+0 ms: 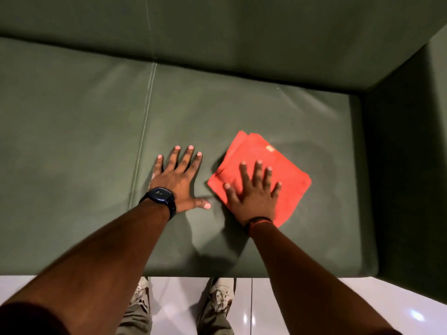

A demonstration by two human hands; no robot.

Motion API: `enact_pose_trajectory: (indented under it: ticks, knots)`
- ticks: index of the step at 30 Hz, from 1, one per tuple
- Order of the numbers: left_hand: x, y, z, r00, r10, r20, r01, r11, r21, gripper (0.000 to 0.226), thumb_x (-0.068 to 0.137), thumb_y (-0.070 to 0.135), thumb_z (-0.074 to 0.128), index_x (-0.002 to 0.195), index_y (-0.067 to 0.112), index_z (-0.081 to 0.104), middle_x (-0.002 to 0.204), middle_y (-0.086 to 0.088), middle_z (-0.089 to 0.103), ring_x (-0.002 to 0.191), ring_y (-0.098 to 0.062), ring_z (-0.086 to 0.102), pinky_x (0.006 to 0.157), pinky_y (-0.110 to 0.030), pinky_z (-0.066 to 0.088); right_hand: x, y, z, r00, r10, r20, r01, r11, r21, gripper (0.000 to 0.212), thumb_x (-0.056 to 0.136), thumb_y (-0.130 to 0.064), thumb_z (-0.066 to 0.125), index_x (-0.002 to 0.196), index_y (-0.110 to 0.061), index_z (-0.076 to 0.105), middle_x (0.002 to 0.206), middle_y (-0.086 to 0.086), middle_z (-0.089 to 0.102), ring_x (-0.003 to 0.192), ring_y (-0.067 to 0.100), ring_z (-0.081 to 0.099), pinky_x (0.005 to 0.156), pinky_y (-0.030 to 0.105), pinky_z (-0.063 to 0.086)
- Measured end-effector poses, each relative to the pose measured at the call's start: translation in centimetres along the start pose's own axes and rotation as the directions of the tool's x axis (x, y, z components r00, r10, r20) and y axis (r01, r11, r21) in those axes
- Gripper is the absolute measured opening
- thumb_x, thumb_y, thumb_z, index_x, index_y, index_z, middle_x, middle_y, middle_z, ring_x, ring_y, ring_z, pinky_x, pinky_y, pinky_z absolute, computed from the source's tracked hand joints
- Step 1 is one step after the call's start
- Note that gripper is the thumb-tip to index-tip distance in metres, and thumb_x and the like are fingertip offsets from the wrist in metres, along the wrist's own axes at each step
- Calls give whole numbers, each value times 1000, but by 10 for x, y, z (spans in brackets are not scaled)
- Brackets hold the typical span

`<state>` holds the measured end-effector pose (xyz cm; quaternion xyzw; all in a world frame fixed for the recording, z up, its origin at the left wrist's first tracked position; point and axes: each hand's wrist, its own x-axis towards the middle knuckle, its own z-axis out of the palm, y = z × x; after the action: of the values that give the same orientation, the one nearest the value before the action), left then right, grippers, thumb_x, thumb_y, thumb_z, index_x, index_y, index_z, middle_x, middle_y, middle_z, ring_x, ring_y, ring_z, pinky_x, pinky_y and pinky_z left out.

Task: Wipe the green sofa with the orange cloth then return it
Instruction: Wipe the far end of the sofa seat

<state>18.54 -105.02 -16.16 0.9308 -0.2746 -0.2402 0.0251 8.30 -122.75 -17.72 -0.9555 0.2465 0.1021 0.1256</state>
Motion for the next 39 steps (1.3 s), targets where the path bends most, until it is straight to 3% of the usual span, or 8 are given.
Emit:
enact_pose_trajectory:
  ticks: [4,9,14,19,25,29,33,39]
  knots:
    - [-1,2,-2,1000,-1,-6,1,1000,13,126,55,85,53,148,30,-13,159,3,-16,144,-26,-15,116,-57,-2,-5,29,-7,927,-370,64,374,922,-96,67,82,-68,30,143,-43,18,158,0,15,145,27,11,114,57,11]
    - [0,0,0,1000,-3,0,3,1000,-14,129,51,90,50,147,32,-14,158,5,-17,144,-24,-18,115,-55,-6,3,38,-10,1000,-20,4,20,999,-41,68,82,-67,30,144,-43,15,159,1,11,146,26,5,114,55,4]
    - [1,-5,4,999,3,-33,-3,1000,-12,130,47,92,46,147,33,-13,159,5,-15,144,-23,-16,114,-54,-4,-7,41,-8,918,-391,61,396,911,-116,65,84,-65,31,143,-41,20,157,0,18,145,26,13,114,56,12]
    - [0,-5,2,1000,-1,11,1,1000,1,130,48,94,42,145,33,-19,157,6,-21,143,-23,-20,114,-53,-6,-7,46,-10,1000,2,-1,-2,1000,-27,63,86,-61,34,144,-38,23,157,3,19,145,28,12,114,57,8]
    - [-7,8,-14,992,-68,108,69,998,-6,126,57,80,58,148,29,-15,158,3,-18,144,-25,-15,117,-50,4,-36,3,-18,965,-157,212,101,963,252,52,94,-45,33,144,-33,26,158,-1,14,146,20,-2,115,51,-7]
    - [9,15,-54,996,-62,71,67,995,-74,122,62,77,58,149,27,-12,159,2,-14,145,-23,-11,118,-45,4,-6,-21,-78,871,136,472,-488,135,862,44,88,-40,54,122,-13,56,125,13,60,122,25,50,109,42,34]
    - [73,21,-144,949,28,-315,-35,999,-16,118,65,74,60,149,24,-6,160,-3,-8,146,-26,-7,118,-50,3,68,-23,-160,921,148,359,-240,-511,826,44,92,-45,37,108,-13,62,87,6,70,84,20,64,81,34,51]
    - [153,41,-260,744,138,-654,-40,986,163,130,52,67,75,150,22,2,160,-6,3,145,-33,1,113,-57,1,180,-38,-253,776,513,-368,312,194,930,38,99,-30,33,128,-9,48,132,7,55,121,8,48,103,20,38]
